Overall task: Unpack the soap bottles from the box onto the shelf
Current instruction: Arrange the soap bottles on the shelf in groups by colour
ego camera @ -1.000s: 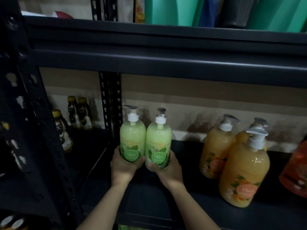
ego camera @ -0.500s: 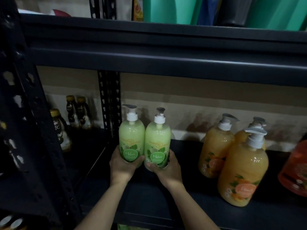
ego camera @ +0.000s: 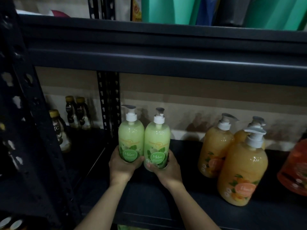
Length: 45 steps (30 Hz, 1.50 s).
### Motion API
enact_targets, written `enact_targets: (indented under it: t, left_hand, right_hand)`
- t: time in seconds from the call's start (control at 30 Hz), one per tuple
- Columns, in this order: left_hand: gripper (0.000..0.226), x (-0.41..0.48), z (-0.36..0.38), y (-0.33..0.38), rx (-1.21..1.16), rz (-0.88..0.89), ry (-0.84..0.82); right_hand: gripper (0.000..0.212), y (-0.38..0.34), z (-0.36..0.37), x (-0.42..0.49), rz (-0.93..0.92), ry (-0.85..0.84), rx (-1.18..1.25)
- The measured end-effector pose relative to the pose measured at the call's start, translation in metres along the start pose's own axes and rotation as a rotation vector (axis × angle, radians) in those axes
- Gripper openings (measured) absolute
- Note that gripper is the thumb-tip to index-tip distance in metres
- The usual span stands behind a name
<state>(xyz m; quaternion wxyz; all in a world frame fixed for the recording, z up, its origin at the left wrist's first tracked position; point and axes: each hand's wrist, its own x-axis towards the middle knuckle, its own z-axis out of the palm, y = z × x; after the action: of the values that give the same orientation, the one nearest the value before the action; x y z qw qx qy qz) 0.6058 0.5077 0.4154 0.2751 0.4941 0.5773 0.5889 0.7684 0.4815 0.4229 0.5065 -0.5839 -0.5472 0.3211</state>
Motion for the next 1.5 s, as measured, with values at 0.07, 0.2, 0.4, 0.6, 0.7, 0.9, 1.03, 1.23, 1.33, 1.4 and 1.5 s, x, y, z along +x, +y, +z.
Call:
enact_targets:
  t: [0.07, 0.2, 0.4, 0.6, 0.7, 0.9, 1.03, 1.23, 1.33, 1.4, 1.5]
  left_hand:
    - [0.066, 0.001, 0.0, -0.001, 0.005, 0.001, 0.004]
    - [0.079, 0.002, 0.001, -0.003, 0.022, -0.022, -0.004]
    - [0.076, -0.001, -0.001, 0.006, -0.017, -0.025, -0.034]
    - [0.057, 0.001, -0.008, 0.004, 0.049, -0.017, -0.153]
    - [0.079, -0.008, -0.012, 0.001, 0.12, -0.136, -0.151]
    - [0.082, -0.077, 0.001, 0.017, 0.311, -0.219, -0.028]
    - [0.054, -0.128, 0.02, 0.034, 0.407, -0.136, 0.013]
    - [0.032, -0.216, 0.062, 0.036, 0.43, 0.112, 0.145]
    - [0.03, -0.264, 0.09, 0.032, 0.388, 0.252, 0.152]
    - [0.029, -0.288, 0.104, 0.026, 0.381, 0.33, 0.132]
    - [0.031, -0.318, 0.125, 0.007, 0.361, 0.399, 0.078]
  right_hand:
    - [0.057, 0.002, 0.0, 0.001, -0.005, -0.006, 0.01]
    - [0.058, 0.002, 0.0, 0.001, -0.007, -0.008, 0.026]
    - [0.056, 0.005, 0.001, 0.004, 0.014, -0.018, 0.031]
    - [0.129, 0.013, 0.001, 0.004, 0.132, -0.051, -0.089]
    - [0.127, 0.005, -0.013, -0.017, 0.16, -0.094, -0.208]
    - [0.063, 0.018, -0.055, -0.052, -0.03, -0.183, -0.438]
    - [0.047, 0.024, -0.092, -0.079, -0.211, -0.293, -0.46]
    - [0.028, 0.045, -0.162, -0.121, -0.453, -0.397, -0.331]
    - [0.02, 0.068, -0.205, -0.139, -0.538, -0.365, -0.218]
    - [0.02, 0.087, -0.23, -0.149, -0.591, -0.313, -0.181]
    - [0.021, 0.127, -0.262, -0.16, -0.605, -0.21, -0.164]
